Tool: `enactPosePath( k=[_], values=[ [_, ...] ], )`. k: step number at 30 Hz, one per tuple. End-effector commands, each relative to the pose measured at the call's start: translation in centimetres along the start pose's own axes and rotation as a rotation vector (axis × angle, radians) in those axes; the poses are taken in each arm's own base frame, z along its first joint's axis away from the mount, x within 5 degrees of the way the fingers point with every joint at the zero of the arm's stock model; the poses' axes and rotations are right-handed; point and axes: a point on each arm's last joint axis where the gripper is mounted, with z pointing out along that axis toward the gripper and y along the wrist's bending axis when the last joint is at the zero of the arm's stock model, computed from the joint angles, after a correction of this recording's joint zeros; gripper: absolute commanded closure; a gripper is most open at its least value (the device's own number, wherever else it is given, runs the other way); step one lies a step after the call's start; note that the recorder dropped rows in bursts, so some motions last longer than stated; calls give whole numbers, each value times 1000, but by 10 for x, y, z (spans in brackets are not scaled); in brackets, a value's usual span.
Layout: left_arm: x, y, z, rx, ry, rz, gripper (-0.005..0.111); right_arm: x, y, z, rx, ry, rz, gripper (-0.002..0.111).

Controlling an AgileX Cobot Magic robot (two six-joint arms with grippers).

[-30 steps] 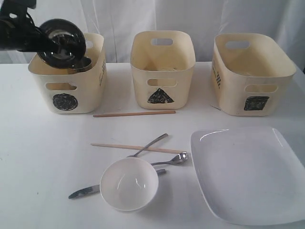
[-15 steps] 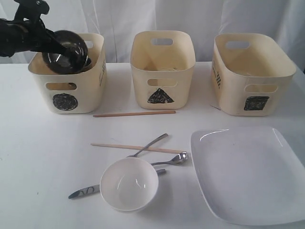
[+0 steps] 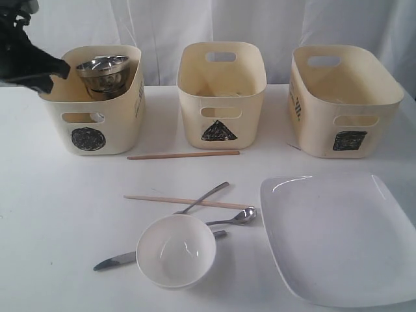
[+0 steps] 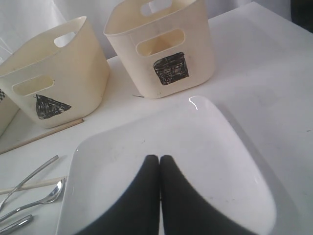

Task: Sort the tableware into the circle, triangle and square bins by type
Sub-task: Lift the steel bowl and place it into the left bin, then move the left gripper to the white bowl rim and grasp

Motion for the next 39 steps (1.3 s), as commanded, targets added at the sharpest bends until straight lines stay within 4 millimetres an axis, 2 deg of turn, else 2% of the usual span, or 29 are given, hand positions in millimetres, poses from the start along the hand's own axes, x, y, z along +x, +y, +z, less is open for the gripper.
enactPosePath(
  k=[1, 4, 10, 13, 17, 21, 23, 25, 26, 27, 28, 32, 35, 39],
  values=[
    [23, -32, -15, 325, 129, -90, 106, -1, 0, 0, -1, -14, 1, 108],
    [33, -51, -15, 479, 139, -60, 107, -1, 0, 0, -1, -14, 1, 108],
    [86, -88, 18, 530, 327, -46, 107, -1, 0, 0, -1, -14, 1, 108],
    [109, -112, 33, 510, 337, -30, 107, -1, 0, 0, -1, -14, 1, 108],
    [124, -130, 40, 497, 330, -9, 107, -1, 0, 0, -1, -14, 1, 108],
    [119, -130, 44, 468, 259, 10, 107, -1, 0, 0, -1, -14, 1, 108],
    [117, -129, 45, 463, 219, 70, 102, -1, 0, 0, -1, -14, 1, 108],
    [116, -129, 45, 465, 200, 109, 84, -1, 0, 0, -1, -14, 1, 108],
    [118, -130, 44, 480, 222, 110, 68, -1, 0, 0, -1, -14, 1, 108],
    [119, -130, 44, 485, 230, 113, 62, -1, 0, 0, -1, -14, 1, 108],
    [120, -130, 43, 495, 239, 132, 51, -1, 0, 0, -1, -14, 1, 108],
    [122, -131, 46, 499, 257, 131, 48, -1, 0, 0, -1, -14, 1, 108],
    [135, -137, 62, 529, 373, 140, 48, -1, 0, 0, -1, -14, 1, 108],
    [147, -146, 87, 532, 417, 209, 48, -1, 0, 0, -1, -14, 1, 108]
  ],
)
